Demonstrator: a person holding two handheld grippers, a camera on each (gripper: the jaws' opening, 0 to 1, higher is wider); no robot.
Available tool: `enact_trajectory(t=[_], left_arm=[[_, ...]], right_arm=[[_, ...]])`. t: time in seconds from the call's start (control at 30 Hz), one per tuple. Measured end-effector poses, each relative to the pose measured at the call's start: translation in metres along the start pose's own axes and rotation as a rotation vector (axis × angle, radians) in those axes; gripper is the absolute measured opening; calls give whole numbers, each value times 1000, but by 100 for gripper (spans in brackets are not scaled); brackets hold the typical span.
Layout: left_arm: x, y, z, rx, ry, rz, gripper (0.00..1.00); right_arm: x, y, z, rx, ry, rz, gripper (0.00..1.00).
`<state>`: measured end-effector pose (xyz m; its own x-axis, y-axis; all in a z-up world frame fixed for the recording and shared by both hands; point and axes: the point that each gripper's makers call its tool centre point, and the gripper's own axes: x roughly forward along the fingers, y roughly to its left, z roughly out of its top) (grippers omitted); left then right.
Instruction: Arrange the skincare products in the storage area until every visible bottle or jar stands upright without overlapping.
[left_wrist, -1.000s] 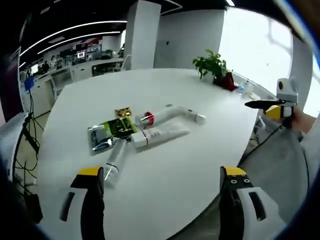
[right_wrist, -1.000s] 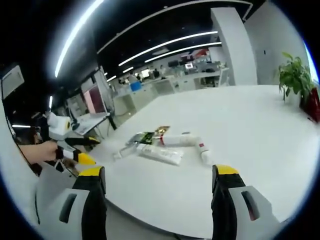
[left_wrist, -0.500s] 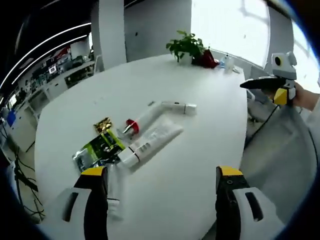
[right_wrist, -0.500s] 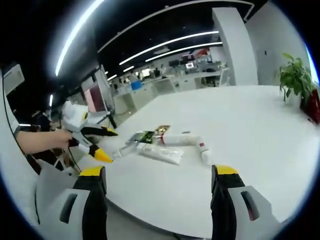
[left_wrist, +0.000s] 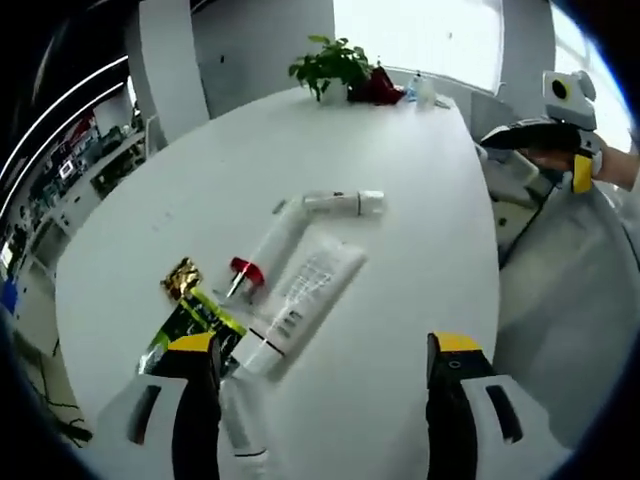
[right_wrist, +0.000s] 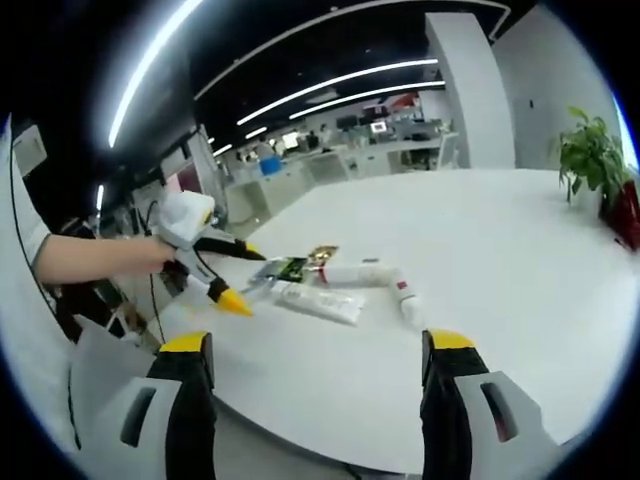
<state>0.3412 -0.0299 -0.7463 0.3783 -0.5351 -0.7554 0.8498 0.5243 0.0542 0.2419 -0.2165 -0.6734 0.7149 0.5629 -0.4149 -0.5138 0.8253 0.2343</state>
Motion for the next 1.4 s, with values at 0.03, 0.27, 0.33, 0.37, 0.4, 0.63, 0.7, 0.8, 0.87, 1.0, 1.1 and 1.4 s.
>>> enact_trajectory(t=[0.03, 0.27, 0.33, 0.37, 0.4, 0.63, 0.7, 0.8, 0.87, 1.0, 1.1, 1.4], left_arm=[[5, 3, -1, 28, 14, -1, 72], [24, 7, -1, 96, 67, -41, 68], [28, 9, -2, 103, 79, -53, 67], [30, 10, -2, 109, 86, -60, 67], [31, 9, -2, 112, 91, -67, 67], [48, 13, -3, 158, 129, -110, 63], [53, 13, -3, 176, 141, -123, 62], [59, 15, -2, 215, 156, -139, 57], [62, 12, 0, 242, 170, -151, 57], [71, 15, 0, 270, 193, -171, 55], [78, 15, -1, 316, 218, -187, 54], [103, 13, -6, 373, 278, -255, 51]], right_arm=[[0, 1, -1, -3, 5, 4, 84], [2, 5, -6, -20, 34, 22, 84], [3, 4, -6, -20, 37, 13, 84], [2, 4, -6, -17, 37, 11, 84], [2, 4, -6, -15, 36, 10, 84], [2, 1, -7, -5, 44, 1, 84], [2, 1, -7, -7, 45, -4, 84], [1, 0, -7, -11, 43, -15, 84], [1, -1, -7, -14, 46, -18, 84], [2, -1, -10, -27, 59, -21, 84], [4, 1, -11, -44, 72, -22, 84], [14, 12, -23, -123, 137, -6, 84]])
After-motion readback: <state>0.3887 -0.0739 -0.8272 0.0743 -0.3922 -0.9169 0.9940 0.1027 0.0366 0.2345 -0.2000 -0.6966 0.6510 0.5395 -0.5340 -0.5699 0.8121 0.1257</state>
